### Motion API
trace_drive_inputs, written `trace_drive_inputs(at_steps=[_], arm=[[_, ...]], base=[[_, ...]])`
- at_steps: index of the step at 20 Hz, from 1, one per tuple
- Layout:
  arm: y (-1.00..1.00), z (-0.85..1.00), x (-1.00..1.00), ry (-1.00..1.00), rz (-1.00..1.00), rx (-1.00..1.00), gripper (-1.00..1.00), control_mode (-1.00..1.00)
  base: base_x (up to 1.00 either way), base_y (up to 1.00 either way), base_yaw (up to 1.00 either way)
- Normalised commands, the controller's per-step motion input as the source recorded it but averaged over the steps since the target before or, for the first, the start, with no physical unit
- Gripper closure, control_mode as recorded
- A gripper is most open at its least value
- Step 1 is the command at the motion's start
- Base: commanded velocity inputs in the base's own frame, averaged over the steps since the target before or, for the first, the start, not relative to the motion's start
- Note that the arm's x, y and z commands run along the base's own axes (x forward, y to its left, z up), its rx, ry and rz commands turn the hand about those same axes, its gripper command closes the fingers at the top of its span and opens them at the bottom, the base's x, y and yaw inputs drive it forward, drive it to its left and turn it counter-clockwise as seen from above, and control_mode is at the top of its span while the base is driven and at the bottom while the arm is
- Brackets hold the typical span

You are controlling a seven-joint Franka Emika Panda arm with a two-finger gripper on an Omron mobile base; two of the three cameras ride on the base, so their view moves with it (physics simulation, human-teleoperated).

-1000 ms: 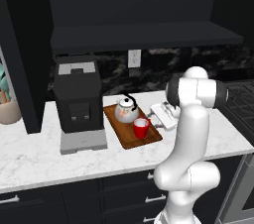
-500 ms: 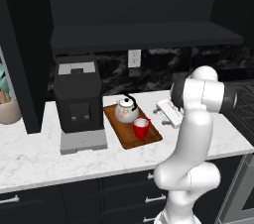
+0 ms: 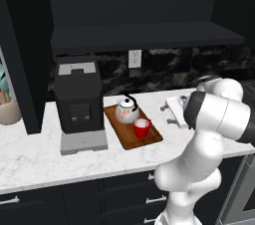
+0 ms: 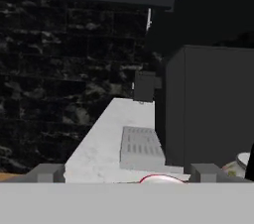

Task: Pick the kettle from the counter and place it on the tray. Then pick the mug from the cabinet and place it on the tray. Then close the cabinet doors.

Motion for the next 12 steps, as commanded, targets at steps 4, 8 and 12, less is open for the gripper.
trace_drive_inputs(at_steps=[4, 8, 12], arm=[[0.01, 0.63, -0.46, 0.0, 0.0, -0.08, -1.0, -1.0], [0.01, 0.47, -0.5, -0.01, -0.01, -0.14, -1.0, -1.0], [0.03, 0.41, -0.44, -0.03, -0.09, -0.15, -1.0, -1.0]], base=[[0.0, 0.0, 0.0], [0.0, 0.0, 0.0], [0.0, 0.0, 0.0]])
